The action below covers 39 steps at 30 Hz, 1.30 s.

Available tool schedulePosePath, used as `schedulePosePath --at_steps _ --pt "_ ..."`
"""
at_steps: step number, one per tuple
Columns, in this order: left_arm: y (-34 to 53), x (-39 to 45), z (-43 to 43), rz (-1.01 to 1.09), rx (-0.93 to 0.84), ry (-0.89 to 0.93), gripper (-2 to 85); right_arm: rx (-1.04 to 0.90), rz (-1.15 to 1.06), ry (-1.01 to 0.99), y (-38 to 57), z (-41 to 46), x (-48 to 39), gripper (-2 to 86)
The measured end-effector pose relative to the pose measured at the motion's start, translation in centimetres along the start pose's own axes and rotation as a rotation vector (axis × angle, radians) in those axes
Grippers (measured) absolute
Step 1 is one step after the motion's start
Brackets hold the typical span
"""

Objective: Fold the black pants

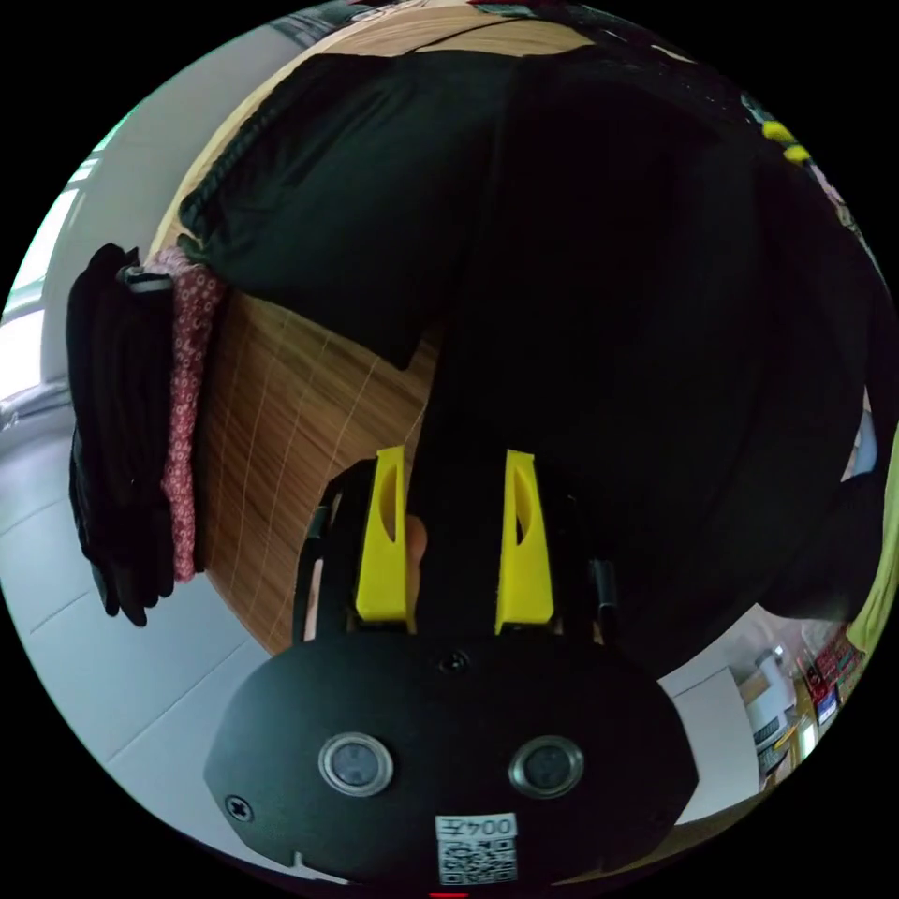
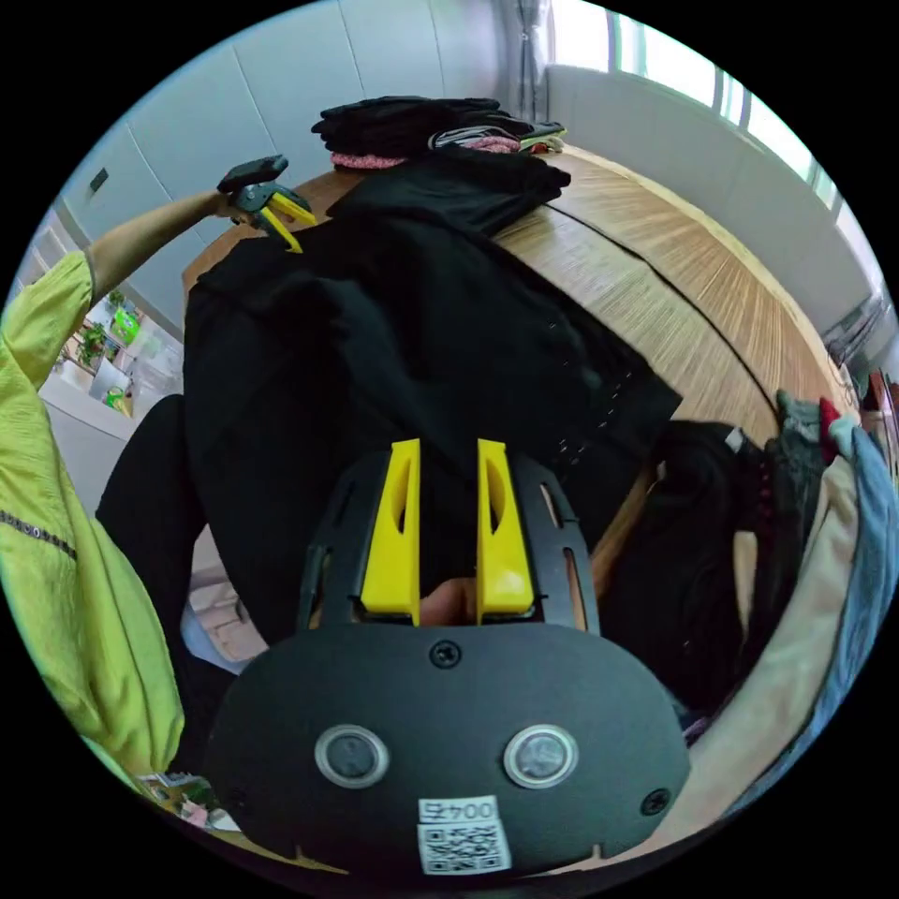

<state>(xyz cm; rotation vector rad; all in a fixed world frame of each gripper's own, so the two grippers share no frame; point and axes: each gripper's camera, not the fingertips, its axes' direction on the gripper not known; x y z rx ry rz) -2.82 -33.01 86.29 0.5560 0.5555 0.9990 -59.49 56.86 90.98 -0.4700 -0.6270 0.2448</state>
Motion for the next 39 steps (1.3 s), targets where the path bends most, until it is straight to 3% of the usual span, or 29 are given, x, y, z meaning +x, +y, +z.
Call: schedulePosePath --at_steps 7,13,18,21,27,32,39 --pt "-0.8 -0.1 -0.8 0.031 0.034 0.093 6.4 -0.026 -0.109 -0.001 -12.3 -0.6 8.5 13.4" --pt "-0.8 2.1 -2.3 0.044 0.037 0.065 3.1 -0.203 -0.295 0.146 -21.2 3.8 8.4 16.7" --pt "-0.1 4.7 -4.1 0.056 0.032 0.023 2.6 -0.376 -0.415 0.185 -24.2 8.3 7.3 14.3" --pt "0.9 6.3 -5.3 0.013 0.054 -0.004 2.3 -0.432 -0.389 0.062 -25.0 9.3 7.5 10.3" --pt "4.0 10.9 -9.1 -0.094 0.087 -0.152 2.1 -0.368 -0.369 0.036 -22.2 7.4 6.5 5.7" --pt "7.7 15.2 -16.2 -0.206 0.118 -0.369 2.0 -0.211 -0.405 0.215 -15.6 0.6 1.9 4.9" --pt "18.5 27.4 -30.8 -0.402 0.322 -0.666 2.1 0.057 -0.383 0.519 -0.3 -8.4 -10.2 4.1"
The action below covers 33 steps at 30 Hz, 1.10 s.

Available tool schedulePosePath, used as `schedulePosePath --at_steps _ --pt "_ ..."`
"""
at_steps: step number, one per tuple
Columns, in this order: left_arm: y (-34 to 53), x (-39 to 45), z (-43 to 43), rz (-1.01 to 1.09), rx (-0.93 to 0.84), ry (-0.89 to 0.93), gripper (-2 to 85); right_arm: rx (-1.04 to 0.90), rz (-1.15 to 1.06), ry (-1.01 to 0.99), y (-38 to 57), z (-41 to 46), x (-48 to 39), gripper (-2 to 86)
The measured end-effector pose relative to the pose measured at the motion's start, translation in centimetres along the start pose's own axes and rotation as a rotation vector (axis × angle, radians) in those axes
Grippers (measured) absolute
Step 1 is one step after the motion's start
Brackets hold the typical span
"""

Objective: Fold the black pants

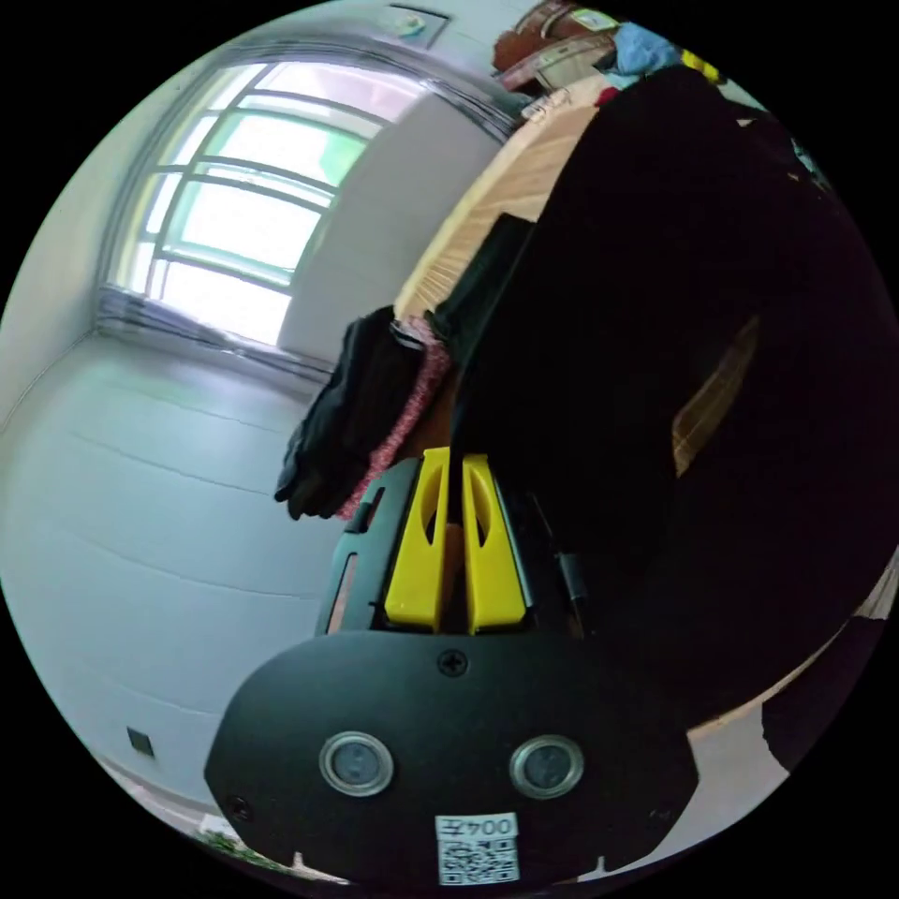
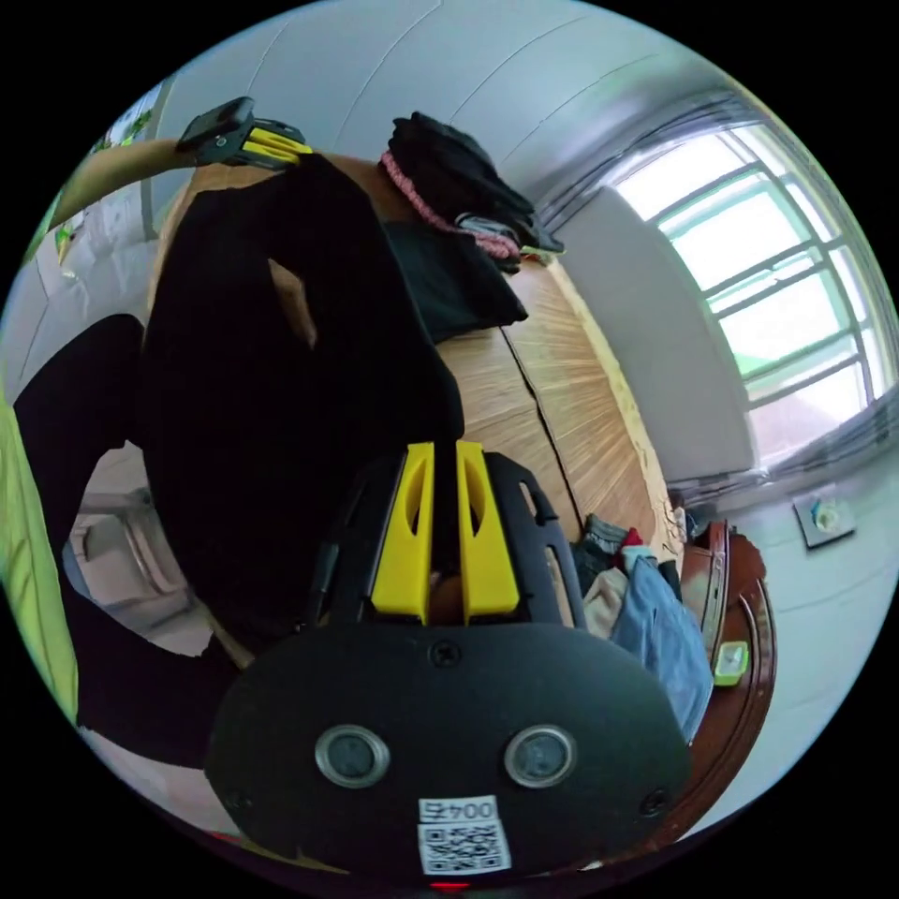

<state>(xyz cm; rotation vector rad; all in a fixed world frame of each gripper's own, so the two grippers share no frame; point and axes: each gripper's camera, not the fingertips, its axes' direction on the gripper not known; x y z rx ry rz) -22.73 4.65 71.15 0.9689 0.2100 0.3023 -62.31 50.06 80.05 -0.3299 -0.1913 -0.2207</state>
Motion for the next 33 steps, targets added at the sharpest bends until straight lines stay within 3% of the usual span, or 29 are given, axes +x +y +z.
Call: schedulePosePath --at_steps 6,11,16,21,23,26,28,33 --pt "11.3 6.3 -13.0 -0.119 0.077 -0.121 2.5 0.054 0.104 0.147 11.2 -6.6 -17.1 3.6" --pt "17.9 13.8 -14.3 0.01 -0.081 -0.095 3.9 -0.055 0.144 0.091 17.4 -1.7 -30.2 3.5" --pt "21.7 13.1 -16.9 0.164 -0.141 -0.081 6.7 -0.007 0.432 -0.088 22.2 -2.3 -28.6 4.1" --pt "24.8 7.7 -19.1 0.118 -0.183 -0.045 5.9 0.115 0.835 -0.268 31.5 -3.1 -23.9 6.2" --pt "26.1 4.8 -20.5 -0.024 -0.167 0.022 5.0 0.17 1.152 -0.331 38.8 -2.6 -21.5 8.5" --pt "28.0 0.1 -22.1 -0.368 -0.102 0.324 4.1 0.277 1.48 -0.463 47.6 -1.1 -20.1 10.8" --pt "28.3 -0.4 -22.7 -0.57 -0.005 0.579 4.0 0.334 1.61 -0.577 51.5 0.5 -19.8 11.6" --pt "25.0 5.9 -22.5 -0.716 0.092 0.764 5.7 0.419 1.807 -0.738 57.3 4.3 -20.1 12.1"
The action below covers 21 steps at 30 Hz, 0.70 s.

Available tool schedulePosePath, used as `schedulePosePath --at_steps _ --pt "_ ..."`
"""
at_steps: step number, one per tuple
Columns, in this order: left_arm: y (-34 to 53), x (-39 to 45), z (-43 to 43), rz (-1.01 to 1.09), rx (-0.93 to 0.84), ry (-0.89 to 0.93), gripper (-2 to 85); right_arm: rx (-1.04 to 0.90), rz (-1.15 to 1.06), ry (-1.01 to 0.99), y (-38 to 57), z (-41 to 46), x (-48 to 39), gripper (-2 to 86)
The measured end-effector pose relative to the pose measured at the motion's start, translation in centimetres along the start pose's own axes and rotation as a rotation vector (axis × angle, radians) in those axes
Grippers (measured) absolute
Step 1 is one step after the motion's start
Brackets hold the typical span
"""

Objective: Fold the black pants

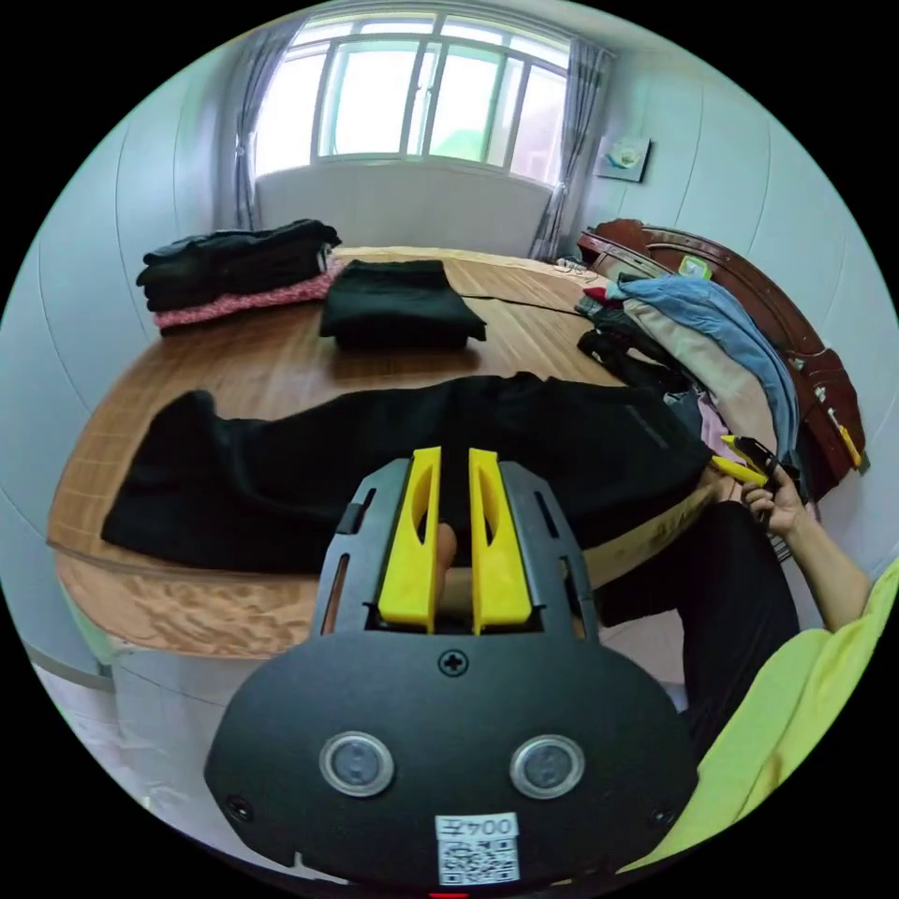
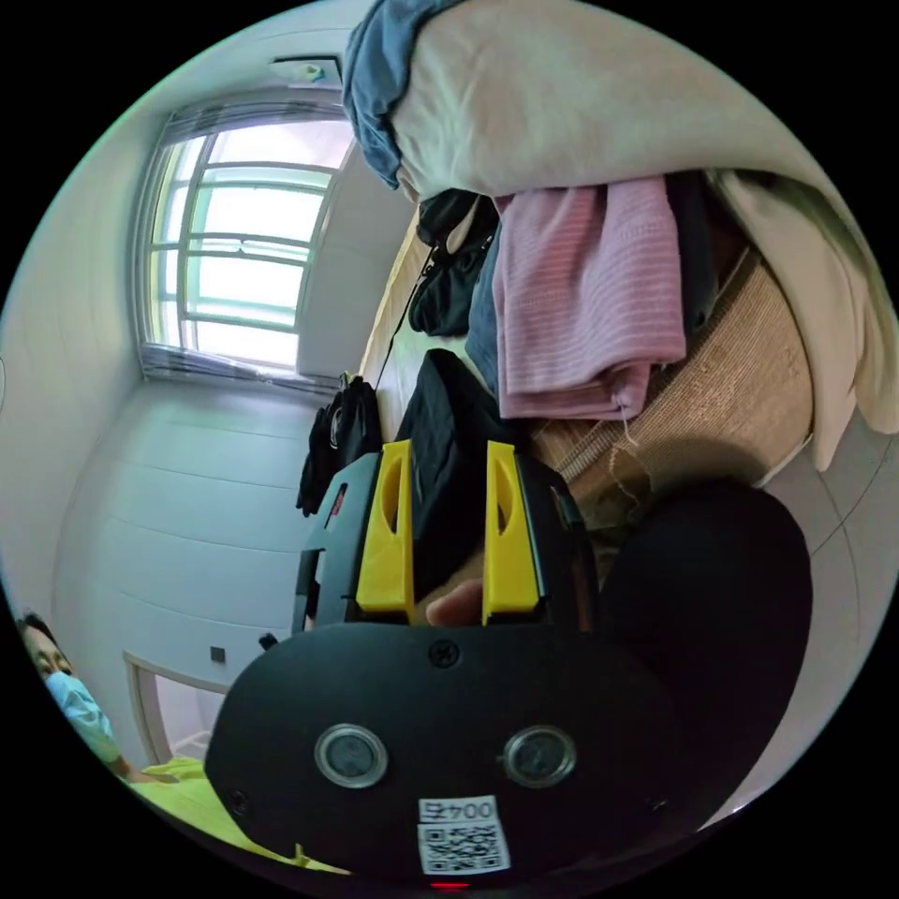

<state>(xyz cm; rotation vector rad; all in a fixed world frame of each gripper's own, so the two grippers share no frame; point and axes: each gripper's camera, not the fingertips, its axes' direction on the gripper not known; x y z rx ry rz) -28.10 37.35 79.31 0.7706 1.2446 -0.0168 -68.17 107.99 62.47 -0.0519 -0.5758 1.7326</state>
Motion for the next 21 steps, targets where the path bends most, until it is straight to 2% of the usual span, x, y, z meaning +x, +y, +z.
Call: schedulePosePath --at_steps 3,6,12,14,17,21 --pt "1.0 3.4 3.5 0.02 -0.01 -0.002 7.0 -0.037 0.026 -0.03 -0.3 0.1 1.7 11.9" --pt "2.1 5.5 5.3 0.046 -0.046 0.007 7.8 -0.077 0.015 0.035 -0.3 0.2 2.7 11.9" --pt "3.8 4.7 6.3 -0.012 -0.072 0.036 8.1 -0.087 -0.032 0.003 0.3 -0.1 4.0 10.9" --pt "4.0 4.5 6.1 -0.02 -0.068 0.033 8.1 -0.084 -0.102 0.04 0.4 0.0 3.3 6.1" --pt "4.0 4.4 5.6 -0.018 -0.056 0.021 7.9 -0.112 -0.185 0.149 -0.2 0.3 1.6 3.9" --pt "3.5 3.9 3.4 -0.04 0.009 0.02 7.4 -0.122 -0.335 0.126 0.2 -2.0 -4.1 3.0"
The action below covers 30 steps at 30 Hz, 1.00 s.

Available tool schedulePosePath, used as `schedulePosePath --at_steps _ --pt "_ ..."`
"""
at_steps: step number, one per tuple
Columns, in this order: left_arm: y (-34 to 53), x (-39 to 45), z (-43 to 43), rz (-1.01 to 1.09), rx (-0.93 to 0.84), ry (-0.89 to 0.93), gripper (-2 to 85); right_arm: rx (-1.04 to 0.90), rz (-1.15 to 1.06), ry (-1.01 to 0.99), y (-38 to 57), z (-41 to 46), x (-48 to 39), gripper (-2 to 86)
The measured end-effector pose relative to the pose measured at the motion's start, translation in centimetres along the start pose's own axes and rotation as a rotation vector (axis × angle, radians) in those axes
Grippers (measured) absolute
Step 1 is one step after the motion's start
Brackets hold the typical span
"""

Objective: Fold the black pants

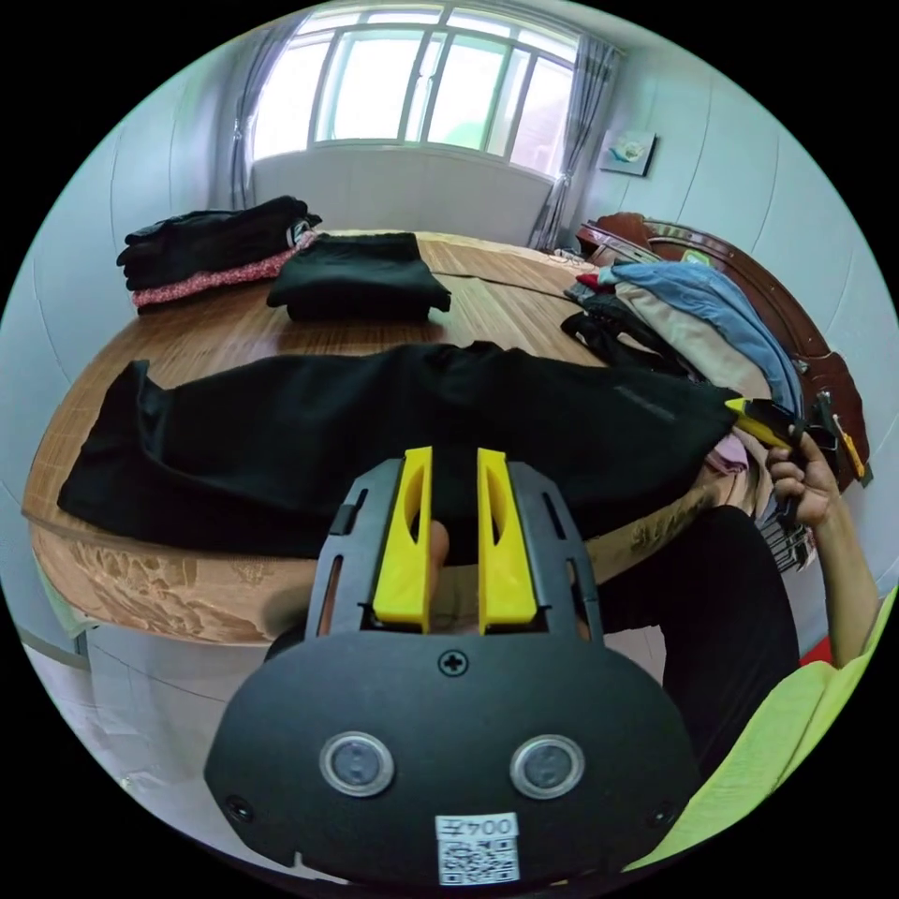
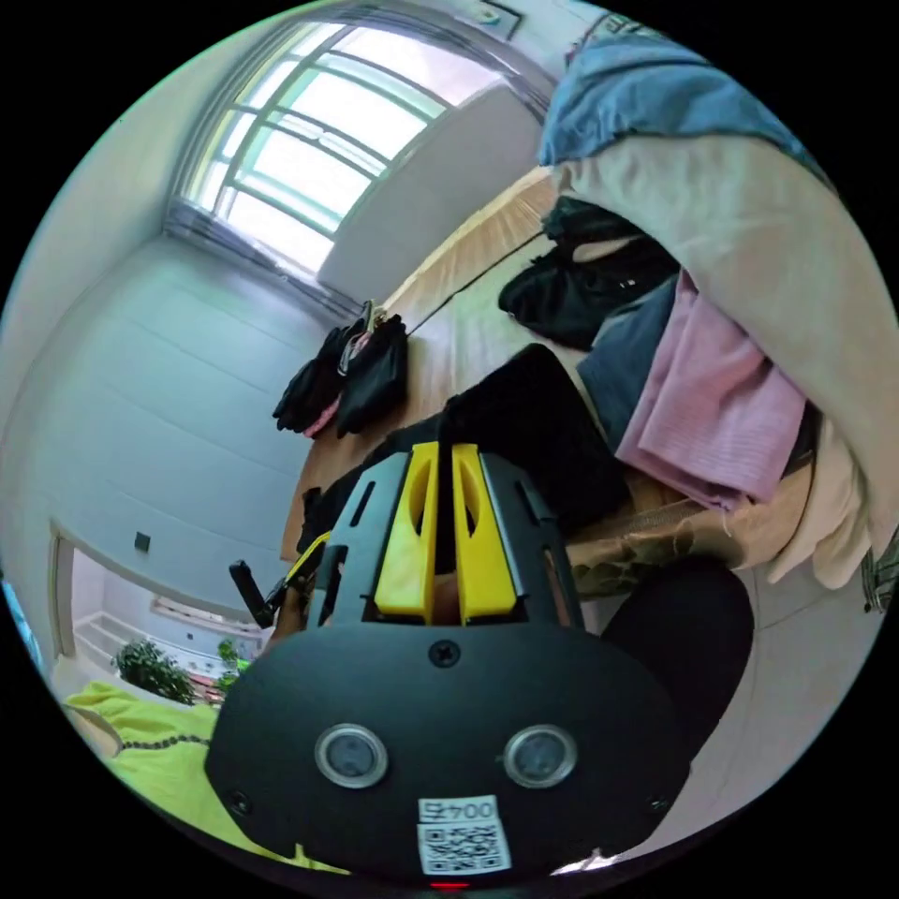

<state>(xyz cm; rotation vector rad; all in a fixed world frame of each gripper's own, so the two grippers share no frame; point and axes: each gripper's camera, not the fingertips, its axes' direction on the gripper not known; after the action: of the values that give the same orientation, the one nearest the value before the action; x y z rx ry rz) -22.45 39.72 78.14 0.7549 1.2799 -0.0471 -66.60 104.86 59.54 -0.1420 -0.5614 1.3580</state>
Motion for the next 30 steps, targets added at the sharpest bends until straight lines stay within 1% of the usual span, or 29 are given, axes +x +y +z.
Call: schedulePosePath --at_steps 1,3,4,6,7,8,10,12,14,17,19,20,22,24,26,29,30 --pt "0.0 -0.2 -0.7 -0.009 0.023 0.0 7.3 0.0 -0.032 0.0 0.0 -1.3 -1.2 2.9" --pt "0.1 -0.6 -1.1 -0.027 0.035 -0.006 7.0 0.005 -0.038 0.031 0.1 -2.3 -0.9 3.0" --pt "0.2 -0.8 -0.9 -0.038 0.034 -0.003 6.7 -0.023 0.006 0.061 -0.1 -1.9 1.1 3.2" --pt "0.4 -1.0 0.0 -0.043 0.019 -0.007 6.4 -0.138 0.13 0.076 -0.2 0.3 5.9 3.6" --pt "0.4 -0.9 0.7 -0.043 0.001 -0.011 6.2 -0.218 0.199 0.047 0.4 2.1 8.8 4.0" --pt "0.4 -0.8 1.1 -0.041 -0.006 -0.011 6.1 -0.244 0.24 0.01 1.4 3.0 10.4 4.3" --pt "0.1 -0.2 1.9 -0.027 -0.015 -0.016 5.9 -0.158 0.262 -0.074 2.7 2.3 10.8 5.0" --pt "-0.2 0.3 2.6 -0.014 -0.02 -0.02 5.8 -0.119 0.251 -0.084 3.6 1.6 10.1 6.5" --pt "-0.5 0.7 3.4 -0.007 -0.022 -0.02 5.7 -0.029 0.211 -0.002 4.6 0.2 8.8 10.7" --pt "-1.4 1.6 5.3 0.018 -0.037 -0.018 5.6 0.085 0.221 0.091 5.1 -0.7 8.2 14.5" --pt "-2.1 2.6 7.1 0.046 -0.052 -0.024 5.7 0.068 0.215 0.08 4.9 0.4 7.8 16.0" --pt "-2.2 2.8 7.5 0.051 -0.056 -0.025 5.7 0.024 0.22 0.061 4.6 1.7 7.6 16.4" --pt "-2.8 3.5 9.1 0.063 -0.066 -0.03 5.9 -0.001 0.238 0.058 4.7 3.5 6.9 16.2" --pt "-3.1 3.8 10.1 0.065 -0.076 -0.032 6.0 0.021 0.244 0.104 4.8 4.3 5.6 15.5" --pt "-3.2 3.7 11.3 0.06 -0.09 -0.04 6.1 0.022 0.256 0.186 4.9 5.3 3.8 11.1" --pt "-3.0 3.2 13.0 0.038 -0.103 -0.041 6.2 0.011 0.156 0.254 5.3 7.0 0.5 6.9" --pt "-2.7 3.0 13.8 0.027 -0.113 -0.034 6.2 0.008 0.129 0.274 5.4 7.4 -0.3 6.7"
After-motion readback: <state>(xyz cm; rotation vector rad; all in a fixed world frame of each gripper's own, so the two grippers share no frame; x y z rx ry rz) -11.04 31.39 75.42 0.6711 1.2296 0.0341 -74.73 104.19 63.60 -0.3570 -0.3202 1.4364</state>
